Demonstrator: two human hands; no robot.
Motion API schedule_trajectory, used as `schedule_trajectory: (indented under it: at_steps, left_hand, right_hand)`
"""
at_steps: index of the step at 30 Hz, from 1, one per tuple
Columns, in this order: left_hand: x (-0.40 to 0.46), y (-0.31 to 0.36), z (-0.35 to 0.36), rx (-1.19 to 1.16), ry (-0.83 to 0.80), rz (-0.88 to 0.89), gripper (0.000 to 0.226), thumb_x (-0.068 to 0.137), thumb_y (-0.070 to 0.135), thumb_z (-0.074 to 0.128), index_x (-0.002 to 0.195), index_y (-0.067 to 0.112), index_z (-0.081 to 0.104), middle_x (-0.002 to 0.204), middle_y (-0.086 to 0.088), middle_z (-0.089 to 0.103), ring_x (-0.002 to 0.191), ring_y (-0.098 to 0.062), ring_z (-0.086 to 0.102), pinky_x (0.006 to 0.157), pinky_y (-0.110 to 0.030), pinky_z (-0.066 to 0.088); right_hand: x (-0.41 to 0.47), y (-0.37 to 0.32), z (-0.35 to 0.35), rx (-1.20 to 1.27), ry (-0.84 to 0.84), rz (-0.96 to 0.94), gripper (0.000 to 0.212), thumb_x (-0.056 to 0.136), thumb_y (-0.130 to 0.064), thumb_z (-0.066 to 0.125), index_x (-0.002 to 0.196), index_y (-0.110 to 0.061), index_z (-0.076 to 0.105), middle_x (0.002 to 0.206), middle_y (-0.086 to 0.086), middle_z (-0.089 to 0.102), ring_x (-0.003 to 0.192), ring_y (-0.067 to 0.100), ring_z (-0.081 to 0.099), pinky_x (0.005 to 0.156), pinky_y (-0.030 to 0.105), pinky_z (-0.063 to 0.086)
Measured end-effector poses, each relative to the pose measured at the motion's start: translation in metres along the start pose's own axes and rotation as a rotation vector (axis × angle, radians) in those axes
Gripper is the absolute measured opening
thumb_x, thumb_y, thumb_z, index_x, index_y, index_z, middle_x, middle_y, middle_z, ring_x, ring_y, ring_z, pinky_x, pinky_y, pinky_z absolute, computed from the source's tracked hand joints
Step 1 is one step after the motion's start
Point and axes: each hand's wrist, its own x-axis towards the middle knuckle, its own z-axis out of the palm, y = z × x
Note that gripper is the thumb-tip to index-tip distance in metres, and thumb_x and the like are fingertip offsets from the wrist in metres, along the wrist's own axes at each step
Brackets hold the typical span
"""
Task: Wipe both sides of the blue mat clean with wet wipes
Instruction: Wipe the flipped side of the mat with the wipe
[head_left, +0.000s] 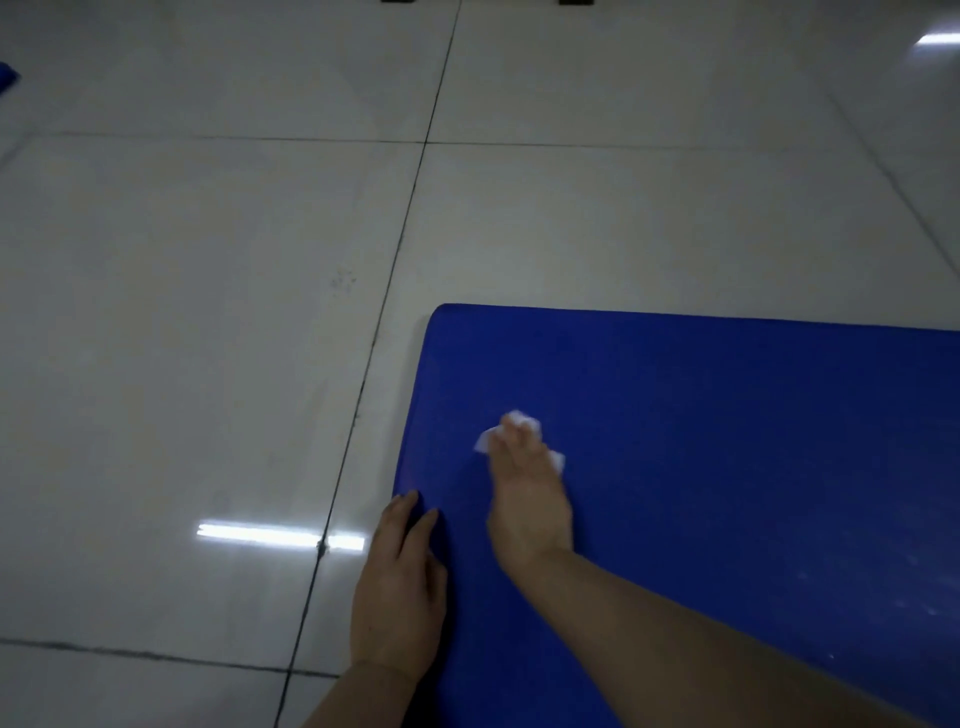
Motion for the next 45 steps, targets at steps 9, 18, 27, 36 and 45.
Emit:
schedule_trajectory:
  at_steps: [9,18,27,36,45]
  left_hand:
    - [0.001,0.0,-0.001,-0.008,0.006,-0.018,0.046,0.073,-0.013,0.068,0.116,0.003,0.066,0.136,-0.013,0.053,0.125,-0.028,0.05,0.103,-0.044,0.039]
    - [-0.004,0.002,-0.011,-0.017,0.025,-0.015,0.049,0.073,-0.014,0.069,0.117,0.008,0.067,0.127,0.011,0.059,0.109,-0.005,0.057,0.092,-0.018,0.047]
    - [-0.012,-0.001,-0.013,0.044,-0.029,-0.018,0.047,0.067,-0.017,0.071,0.11,0.002,0.069,0.13,-0.013,0.058,0.114,-0.029,0.06,0.092,-0.039,0.048]
    - [-0.012,-0.004,-0.014,-0.002,-0.02,-0.014,0.042,0.069,-0.014,0.072,0.107,0.003,0.07,0.129,-0.013,0.059,0.114,-0.027,0.059,0.092,-0.04,0.05]
    - [-0.012,0.002,-0.019,0.037,0.052,-0.017,0.039,0.059,-0.016,0.078,0.093,0.003,0.072,0.11,-0.013,0.066,0.098,-0.023,0.059,0.081,-0.031,0.048]
  right_hand:
    - [-0.013,0.04,-0.006,0.199,-0.002,0.113,0.062,0.094,0.0,0.037,0.15,-0.017,0.016,0.16,-0.001,-0.003,0.147,0.016,-0.008,0.12,0.03,0.001]
    - [-0.023,-0.038,0.0,0.2,-0.073,-0.316,0.064,0.095,-0.011,0.049,0.151,-0.007,0.017,0.16,0.005,0.004,0.147,0.019,-0.004,0.113,0.029,-0.013]
    - [-0.034,0.012,-0.012,0.3,0.032,0.135,0.068,0.094,0.0,0.04,0.152,-0.015,0.008,0.16,-0.001,-0.007,0.145,0.012,-0.011,0.114,0.024,-0.01]
    - [-0.041,0.005,0.004,-0.023,0.004,-0.164,0.077,0.071,-0.006,0.072,0.139,0.008,0.037,0.151,0.019,0.031,0.14,0.03,0.03,0.114,0.035,0.03]
    - [-0.052,-0.035,-0.002,-0.079,-0.132,-0.382,0.068,0.1,-0.016,0.032,0.141,0.016,-0.012,0.157,0.017,-0.012,0.144,0.031,-0.015,0.11,0.039,-0.02]
